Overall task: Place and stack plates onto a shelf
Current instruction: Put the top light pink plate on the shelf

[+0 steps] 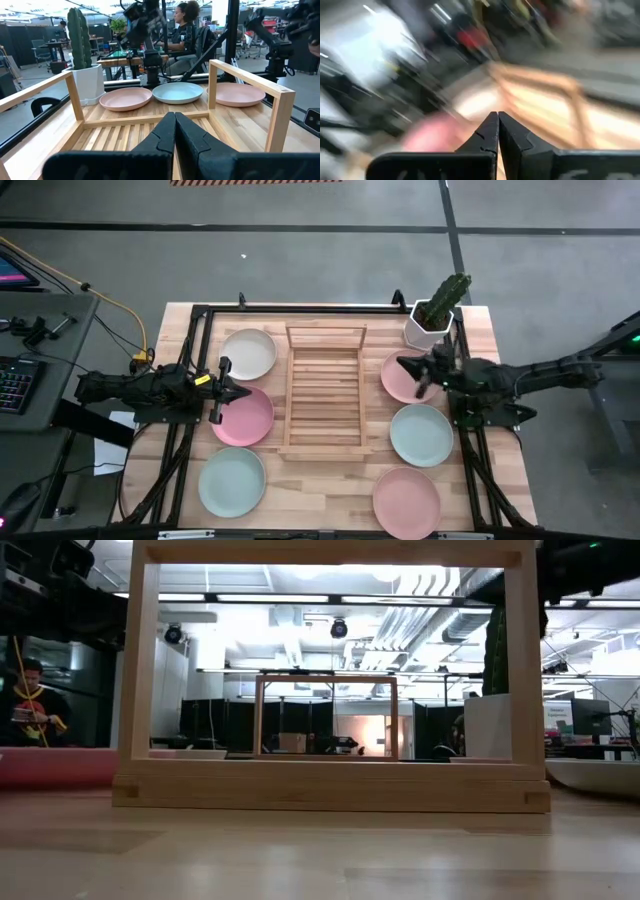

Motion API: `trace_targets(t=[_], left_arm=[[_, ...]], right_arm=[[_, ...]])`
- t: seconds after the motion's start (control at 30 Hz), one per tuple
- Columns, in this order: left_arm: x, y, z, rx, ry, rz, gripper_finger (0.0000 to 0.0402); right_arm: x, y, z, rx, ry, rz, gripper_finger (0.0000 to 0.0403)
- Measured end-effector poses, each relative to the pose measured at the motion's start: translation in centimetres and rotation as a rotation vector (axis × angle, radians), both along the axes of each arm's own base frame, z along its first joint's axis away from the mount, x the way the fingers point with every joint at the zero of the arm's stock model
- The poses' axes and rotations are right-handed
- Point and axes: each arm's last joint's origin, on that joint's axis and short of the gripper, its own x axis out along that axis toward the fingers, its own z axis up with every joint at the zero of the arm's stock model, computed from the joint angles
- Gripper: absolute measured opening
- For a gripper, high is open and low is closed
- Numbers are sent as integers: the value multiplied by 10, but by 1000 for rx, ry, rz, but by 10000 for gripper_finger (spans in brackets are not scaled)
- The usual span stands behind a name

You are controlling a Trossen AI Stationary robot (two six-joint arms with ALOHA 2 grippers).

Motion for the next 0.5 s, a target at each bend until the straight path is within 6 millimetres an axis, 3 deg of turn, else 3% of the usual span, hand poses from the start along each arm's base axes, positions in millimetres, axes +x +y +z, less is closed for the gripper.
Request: trace_targets(t=[0.23, 0.5], left_arm=[[0, 0, 0, 0, 0, 0, 1], [0, 0, 0, 0, 0, 0, 1]], right_arm=[[12, 1, -20, 247, 538, -244, 12], [17, 7, -63, 515, 865, -405, 99]])
